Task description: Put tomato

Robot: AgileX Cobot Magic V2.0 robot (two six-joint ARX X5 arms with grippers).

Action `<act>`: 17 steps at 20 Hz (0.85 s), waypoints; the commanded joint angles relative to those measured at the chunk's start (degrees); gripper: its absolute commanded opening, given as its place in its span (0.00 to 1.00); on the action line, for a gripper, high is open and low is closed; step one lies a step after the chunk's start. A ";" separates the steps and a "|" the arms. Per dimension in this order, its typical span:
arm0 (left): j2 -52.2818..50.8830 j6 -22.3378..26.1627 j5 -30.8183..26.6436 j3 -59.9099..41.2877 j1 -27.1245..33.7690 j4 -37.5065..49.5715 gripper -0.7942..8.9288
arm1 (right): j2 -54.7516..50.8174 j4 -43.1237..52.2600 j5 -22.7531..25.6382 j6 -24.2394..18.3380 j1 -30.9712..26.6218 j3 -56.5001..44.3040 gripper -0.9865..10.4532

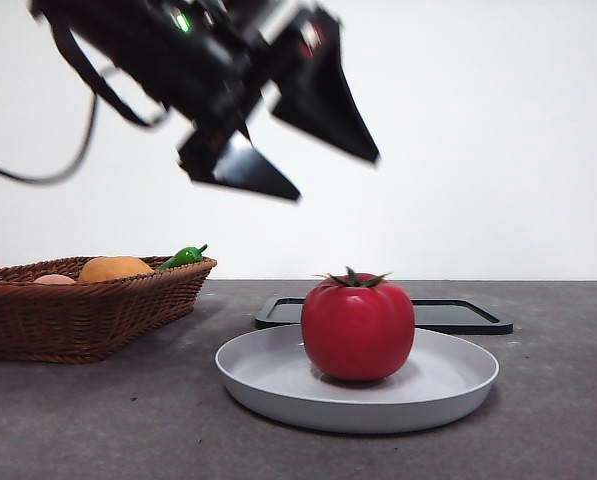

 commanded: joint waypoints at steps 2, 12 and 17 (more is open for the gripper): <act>-7.10 -1.68 -0.15 0.98 2.21 -4.28 0.66 | 0.26 0.17 0.87 -0.72 0.26 1.14 0.44; -28.30 -1.95 0.09 0.98 16.37 -26.86 0.65 | 0.28 0.20 0.92 -1.38 0.24 1.14 0.44; -34.16 -0.63 11.76 0.98 17.92 -42.84 0.65 | 1.22 0.70 0.79 -1.33 0.26 1.14 0.44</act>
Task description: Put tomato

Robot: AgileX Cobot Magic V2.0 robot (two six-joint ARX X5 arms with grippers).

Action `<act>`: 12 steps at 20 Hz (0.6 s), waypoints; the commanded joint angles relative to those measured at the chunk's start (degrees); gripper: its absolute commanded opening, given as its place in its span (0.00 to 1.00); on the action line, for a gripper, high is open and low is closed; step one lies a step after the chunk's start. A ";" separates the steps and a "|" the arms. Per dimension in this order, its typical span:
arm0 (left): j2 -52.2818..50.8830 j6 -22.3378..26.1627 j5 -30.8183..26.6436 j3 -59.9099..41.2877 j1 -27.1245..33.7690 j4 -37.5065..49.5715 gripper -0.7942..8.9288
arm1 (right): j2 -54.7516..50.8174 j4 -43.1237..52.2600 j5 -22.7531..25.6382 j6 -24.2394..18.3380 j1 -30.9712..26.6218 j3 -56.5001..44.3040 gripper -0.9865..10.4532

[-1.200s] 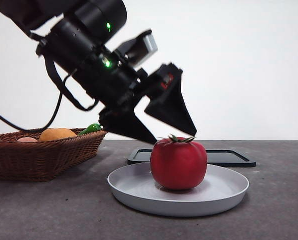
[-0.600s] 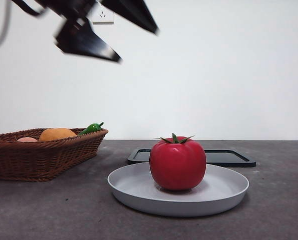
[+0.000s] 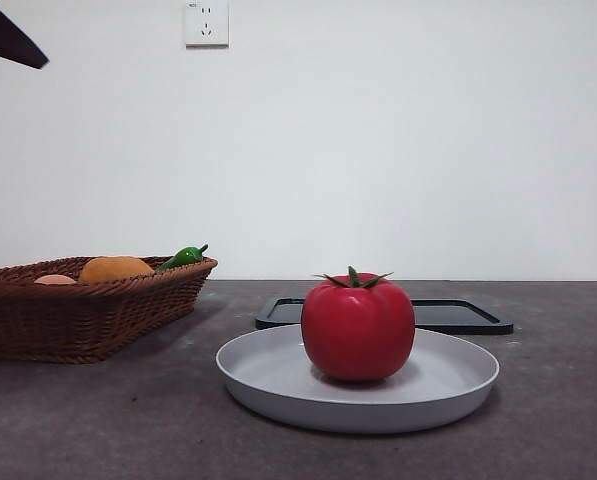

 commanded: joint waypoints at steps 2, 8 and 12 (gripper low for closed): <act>-1.16 1.79 7.37 0.98 -0.39 -6.05 0.65 | 2.36 0.61 -0.04 -0.85 0.26 1.14 0.44; -1.38 2.64 7.43 0.98 -0.37 -6.93 0.65 | 7.82 3.80 0.00 -0.85 2.58 1.14 0.44; -1.38 2.80 7.43 0.98 -0.37 -6.93 0.65 | 14.82 9.86 2.08 -0.87 6.69 1.14 0.46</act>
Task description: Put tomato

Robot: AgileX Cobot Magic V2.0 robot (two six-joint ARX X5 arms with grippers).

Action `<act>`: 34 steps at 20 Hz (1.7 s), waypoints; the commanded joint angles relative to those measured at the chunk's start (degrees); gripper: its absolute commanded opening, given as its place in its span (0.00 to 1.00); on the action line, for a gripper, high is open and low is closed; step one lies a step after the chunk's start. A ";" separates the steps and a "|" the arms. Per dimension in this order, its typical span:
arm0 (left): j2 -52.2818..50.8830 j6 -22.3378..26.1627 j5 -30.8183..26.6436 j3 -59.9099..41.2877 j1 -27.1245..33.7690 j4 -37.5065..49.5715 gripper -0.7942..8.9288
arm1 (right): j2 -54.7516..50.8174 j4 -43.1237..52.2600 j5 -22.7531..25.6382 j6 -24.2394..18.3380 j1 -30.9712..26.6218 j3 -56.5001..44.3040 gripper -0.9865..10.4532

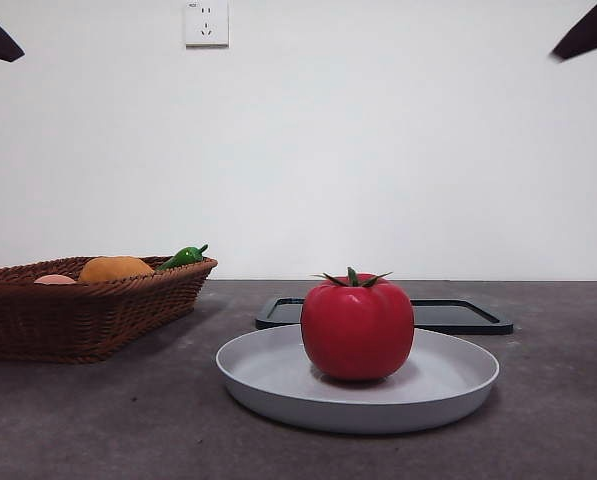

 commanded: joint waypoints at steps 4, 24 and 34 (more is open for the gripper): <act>0.31 1.14 0.28 0.98 -0.22 0.59 0.65 | 10.93 9.11 7.67 -1.09 6.64 1.11 0.50; 0.31 1.14 0.28 0.98 -0.22 0.87 0.65 | 38.25 26.23 23.19 -1.25 18.95 1.11 0.60; 0.31 1.16 0.28 0.98 -0.22 0.87 0.65 | 40.26 25.90 23.06 -1.16 19.02 1.42 0.27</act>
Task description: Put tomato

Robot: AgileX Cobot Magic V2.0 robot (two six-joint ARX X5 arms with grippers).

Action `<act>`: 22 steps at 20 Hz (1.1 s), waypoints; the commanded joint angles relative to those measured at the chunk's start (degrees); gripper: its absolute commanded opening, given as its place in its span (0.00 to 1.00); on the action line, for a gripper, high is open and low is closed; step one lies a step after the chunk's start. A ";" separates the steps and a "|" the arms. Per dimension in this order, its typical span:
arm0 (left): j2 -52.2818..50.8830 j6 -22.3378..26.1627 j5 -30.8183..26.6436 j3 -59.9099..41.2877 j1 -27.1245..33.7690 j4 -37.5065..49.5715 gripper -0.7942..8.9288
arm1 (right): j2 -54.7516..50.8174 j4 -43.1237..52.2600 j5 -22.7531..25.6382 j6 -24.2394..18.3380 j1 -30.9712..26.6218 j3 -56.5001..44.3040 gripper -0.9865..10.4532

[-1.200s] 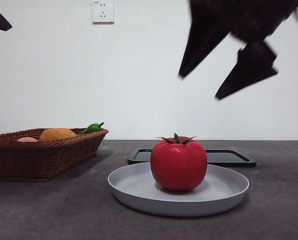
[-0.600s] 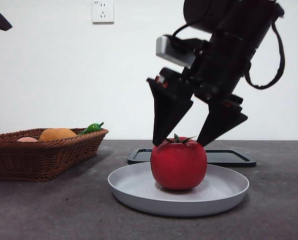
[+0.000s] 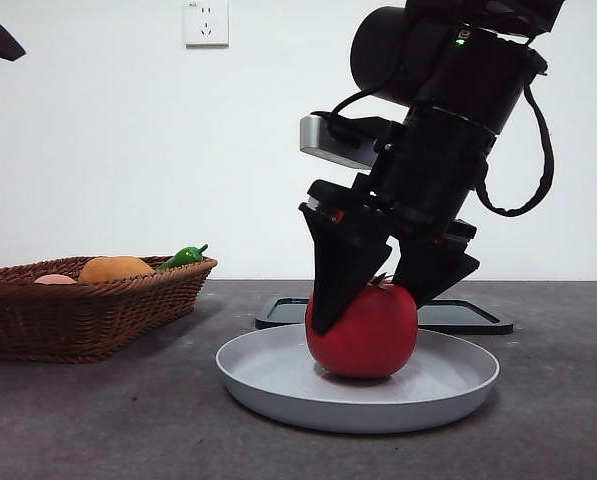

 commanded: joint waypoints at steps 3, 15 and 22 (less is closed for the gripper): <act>0.31 1.14 0.28 0.98 -0.22 0.63 0.65 | -0.39 -2.25 -0.17 -0.37 0.57 3.63 0.27; 0.31 1.14 0.28 0.98 -0.22 0.63 0.65 | 5.40 -1.77 3.67 -0.83 -10.34 25.22 0.27; 0.31 1.11 0.28 0.98 -0.22 0.59 0.65 | 20.20 -0.02 3.67 -1.97 -15.39 33.09 0.27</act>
